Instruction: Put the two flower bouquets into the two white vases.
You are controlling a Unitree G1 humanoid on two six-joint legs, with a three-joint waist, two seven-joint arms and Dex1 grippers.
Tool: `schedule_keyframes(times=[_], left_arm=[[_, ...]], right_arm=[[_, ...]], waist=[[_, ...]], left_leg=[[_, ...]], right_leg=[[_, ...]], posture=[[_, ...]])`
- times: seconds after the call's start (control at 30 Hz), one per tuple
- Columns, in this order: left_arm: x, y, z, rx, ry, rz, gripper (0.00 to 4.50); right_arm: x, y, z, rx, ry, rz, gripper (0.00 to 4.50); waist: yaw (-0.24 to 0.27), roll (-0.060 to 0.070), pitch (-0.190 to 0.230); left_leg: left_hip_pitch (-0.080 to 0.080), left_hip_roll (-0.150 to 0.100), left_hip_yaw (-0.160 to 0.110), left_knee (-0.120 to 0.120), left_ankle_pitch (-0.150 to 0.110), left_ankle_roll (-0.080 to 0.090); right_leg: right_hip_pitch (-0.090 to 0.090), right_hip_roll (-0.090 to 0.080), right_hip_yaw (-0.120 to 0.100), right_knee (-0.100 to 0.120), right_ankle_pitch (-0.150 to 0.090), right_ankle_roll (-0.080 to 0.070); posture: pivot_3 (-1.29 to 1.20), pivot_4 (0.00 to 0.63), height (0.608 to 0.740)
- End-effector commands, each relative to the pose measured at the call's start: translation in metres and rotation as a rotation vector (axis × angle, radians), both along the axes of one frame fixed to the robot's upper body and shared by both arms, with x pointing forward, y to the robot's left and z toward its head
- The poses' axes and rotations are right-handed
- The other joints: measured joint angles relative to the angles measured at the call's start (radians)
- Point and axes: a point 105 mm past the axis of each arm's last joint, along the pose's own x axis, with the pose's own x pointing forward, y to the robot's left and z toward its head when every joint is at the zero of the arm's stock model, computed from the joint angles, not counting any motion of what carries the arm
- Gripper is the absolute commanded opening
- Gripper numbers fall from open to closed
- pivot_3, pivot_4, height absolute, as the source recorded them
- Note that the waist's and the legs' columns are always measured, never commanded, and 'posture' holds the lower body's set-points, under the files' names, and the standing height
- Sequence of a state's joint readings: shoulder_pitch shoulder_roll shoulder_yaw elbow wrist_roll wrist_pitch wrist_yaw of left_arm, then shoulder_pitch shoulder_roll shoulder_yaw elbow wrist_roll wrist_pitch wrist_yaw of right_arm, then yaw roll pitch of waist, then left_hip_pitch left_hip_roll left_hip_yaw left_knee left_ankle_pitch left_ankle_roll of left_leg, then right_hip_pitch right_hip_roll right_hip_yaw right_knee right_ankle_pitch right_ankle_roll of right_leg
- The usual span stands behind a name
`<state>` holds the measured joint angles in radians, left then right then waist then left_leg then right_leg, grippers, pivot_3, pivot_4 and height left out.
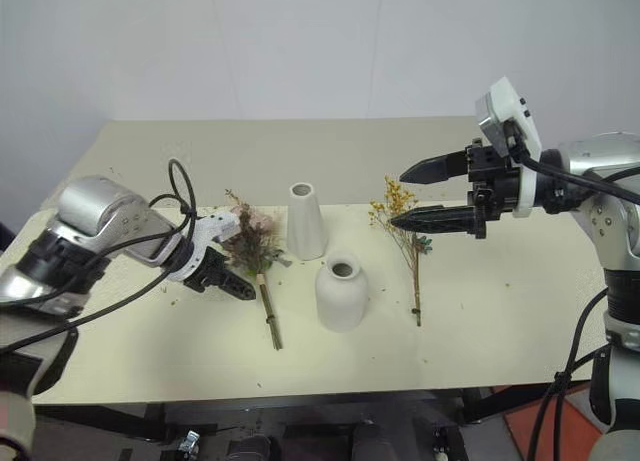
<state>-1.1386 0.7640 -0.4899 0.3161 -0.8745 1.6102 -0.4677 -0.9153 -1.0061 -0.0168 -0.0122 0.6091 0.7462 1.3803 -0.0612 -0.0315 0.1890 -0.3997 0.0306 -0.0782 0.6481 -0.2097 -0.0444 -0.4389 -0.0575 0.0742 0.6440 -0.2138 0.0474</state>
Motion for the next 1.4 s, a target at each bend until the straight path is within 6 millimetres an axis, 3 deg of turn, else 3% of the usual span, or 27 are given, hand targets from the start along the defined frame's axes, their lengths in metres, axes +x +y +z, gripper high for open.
schedule_keyframes(times=[0.03,0.47,0.6,0.8,0.97,1.2,1.4], left_arm=[[0.011,-0.005,0.012,-0.004,-0.02,0.061,4.46],[0.011,-0.028,-0.001,-0.004,0.053,0.115,4.46],[0.013,-0.026,-0.001,-0.006,0.047,0.144,3.64],[0.009,-0.025,-0.013,0.004,0.068,0.159,1.56],[0.003,-0.02,-0.028,0.009,0.101,0.178,0.18],[0.008,-0.003,-0.019,0.024,0.035,0.246,0.07],[0.026,0.048,0.022,0.082,-0.145,0.438,0.07]], right_arm=[[-0.004,-0.001,0.012,-0.003,-0.069,0.016,4.5],[-0.007,0.0,0.01,0.02,-0.082,0.021,4.5],[-0.008,-0.001,0.009,0.023,-0.082,0.021,4.5],[-0.009,0.0,0.008,0.03,-0.079,0.026,4.5],[-0.011,0.0,0.008,0.037,-0.08,0.027,4.5],[-0.013,0.0,0.006,0.041,-0.073,0.024,4.5],[-0.014,-0.001,0.003,0.045,-0.069,0.021,4.5]], waist=[[-0.002,0.0,0.0],[0.001,0.0,0.0],[0.003,0.0,0.0],[0.003,0.0,0.0],[0.006,0.0,0.0],[0.011,0.0,0.0],[0.008,0.0,0.0]], left_leg=[[0.0,0.0,0.0,0.0,0.0,0.0],[0.0,-0.002,0.0,0.0,0.001,-0.001],[0.0,-0.002,-0.001,0.0,0.001,-0.002],[0.0,-0.002,-0.001,0.0,0.001,-0.002],[0.001,-0.002,-0.001,0.0,0.002,-0.003],[0.002,-0.002,-0.001,0.0,0.002,-0.003],[0.002,-0.002,-0.001,0.0,0.002,-0.003]], right_leg=[[0.0,0.0,0.0,0.0,0.0,0.0],[0.0,-0.002,0.001,0.001,0.0,0.0],[0.0,-0.002,0.001,0.002,0.0,0.0],[0.0,-0.002,0.001,0.001,0.0,0.0],[0.0,-0.002,0.001,0.002,0.0,0.0],[0.002,-0.002,0.001,0.002,0.0,0.0],[0.001,-0.002,0.001,0.002,0.0,0.0]], posture=[[0.0,0.15,0.74],[0.0,0.15,0.74],[0.0,0.15,0.74],[0.0,0.15,0.74],[0.0,0.15,0.74],[0.0,0.15,0.74],[0.0,0.15,0.74]])
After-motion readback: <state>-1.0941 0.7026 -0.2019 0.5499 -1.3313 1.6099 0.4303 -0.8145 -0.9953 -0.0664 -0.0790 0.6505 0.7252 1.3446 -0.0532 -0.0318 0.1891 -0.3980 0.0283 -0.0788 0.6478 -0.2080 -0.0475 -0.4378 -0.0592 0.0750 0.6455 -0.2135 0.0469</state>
